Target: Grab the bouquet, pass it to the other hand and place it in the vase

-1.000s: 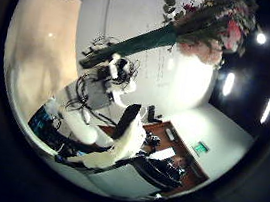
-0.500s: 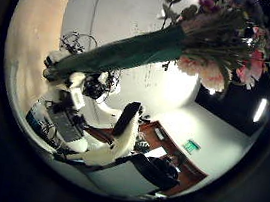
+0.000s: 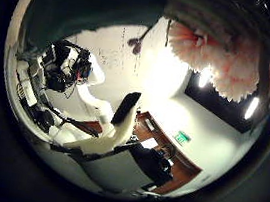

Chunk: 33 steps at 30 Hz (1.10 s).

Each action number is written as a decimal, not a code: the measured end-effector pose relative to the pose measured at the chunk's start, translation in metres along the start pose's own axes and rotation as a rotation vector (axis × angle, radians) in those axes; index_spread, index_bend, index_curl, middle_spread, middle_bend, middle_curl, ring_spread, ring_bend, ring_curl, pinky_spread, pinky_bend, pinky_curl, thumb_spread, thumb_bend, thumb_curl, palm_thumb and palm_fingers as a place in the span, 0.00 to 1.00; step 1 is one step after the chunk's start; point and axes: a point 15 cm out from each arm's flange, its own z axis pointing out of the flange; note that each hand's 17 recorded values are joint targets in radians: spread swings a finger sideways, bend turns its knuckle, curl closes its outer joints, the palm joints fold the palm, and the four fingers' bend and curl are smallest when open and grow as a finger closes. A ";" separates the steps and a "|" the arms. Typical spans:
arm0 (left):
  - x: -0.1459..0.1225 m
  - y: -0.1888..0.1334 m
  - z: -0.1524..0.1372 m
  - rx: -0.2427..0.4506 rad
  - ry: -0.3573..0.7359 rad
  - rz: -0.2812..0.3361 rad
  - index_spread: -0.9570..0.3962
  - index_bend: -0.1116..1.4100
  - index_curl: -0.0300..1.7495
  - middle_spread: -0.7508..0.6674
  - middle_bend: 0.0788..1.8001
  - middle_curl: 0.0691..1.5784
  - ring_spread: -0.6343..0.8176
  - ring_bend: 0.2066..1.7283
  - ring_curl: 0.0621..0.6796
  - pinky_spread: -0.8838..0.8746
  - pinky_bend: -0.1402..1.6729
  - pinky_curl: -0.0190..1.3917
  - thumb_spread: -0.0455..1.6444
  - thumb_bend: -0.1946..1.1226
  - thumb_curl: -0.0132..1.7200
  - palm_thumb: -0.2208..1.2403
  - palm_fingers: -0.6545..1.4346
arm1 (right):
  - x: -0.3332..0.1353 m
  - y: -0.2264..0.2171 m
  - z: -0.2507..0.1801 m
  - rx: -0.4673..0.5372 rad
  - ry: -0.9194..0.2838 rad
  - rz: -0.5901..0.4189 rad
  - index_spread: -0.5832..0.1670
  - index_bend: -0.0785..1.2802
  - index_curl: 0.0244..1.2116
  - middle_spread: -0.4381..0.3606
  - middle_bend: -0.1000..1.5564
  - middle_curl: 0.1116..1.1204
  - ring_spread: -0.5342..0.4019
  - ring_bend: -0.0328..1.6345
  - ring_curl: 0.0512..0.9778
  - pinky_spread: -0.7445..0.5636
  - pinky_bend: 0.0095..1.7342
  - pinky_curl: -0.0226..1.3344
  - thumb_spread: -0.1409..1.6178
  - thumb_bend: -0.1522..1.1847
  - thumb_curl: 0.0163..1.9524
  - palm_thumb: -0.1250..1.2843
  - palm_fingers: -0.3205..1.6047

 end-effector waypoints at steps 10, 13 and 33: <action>0.017 -0.019 -0.006 0.084 0.100 0.016 0.48 0.42 0.33 0.31 0.49 0.43 0.19 0.63 0.58 0.33 0.48 0.40 0.62 0.21 0.26 0.65 0.96 | 0.006 0.000 -0.002 -0.006 0.037 0.013 0.51 0.98 0.64 0.42 0.91 0.59 0.38 0.90 0.67 0.42 0.68 0.74 0.55 0.11 0.69 0.89 0.77; 0.018 -0.020 -0.015 0.137 0.112 0.032 0.40 0.54 0.38 0.27 0.55 0.46 0.17 0.68 0.64 0.27 0.59 0.46 0.62 0.23 0.29 0.72 0.97 | 0.011 -0.003 -0.004 0.005 0.054 0.016 0.51 0.98 0.64 0.41 0.91 0.59 0.38 0.90 0.67 0.41 0.67 0.75 0.55 0.09 0.67 0.86 0.76; 0.105 -0.015 -0.140 0.368 -0.291 0.371 0.30 0.75 0.52 0.25 0.71 0.48 0.18 0.84 0.82 0.19 0.73 0.64 0.65 0.19 0.41 0.77 0.87 | 0.027 -0.007 -0.019 0.002 0.173 0.037 0.18 0.33 0.38 0.30 0.50 0.34 0.25 0.72 0.44 0.32 0.63 0.56 0.60 0.08 0.37 0.61 0.35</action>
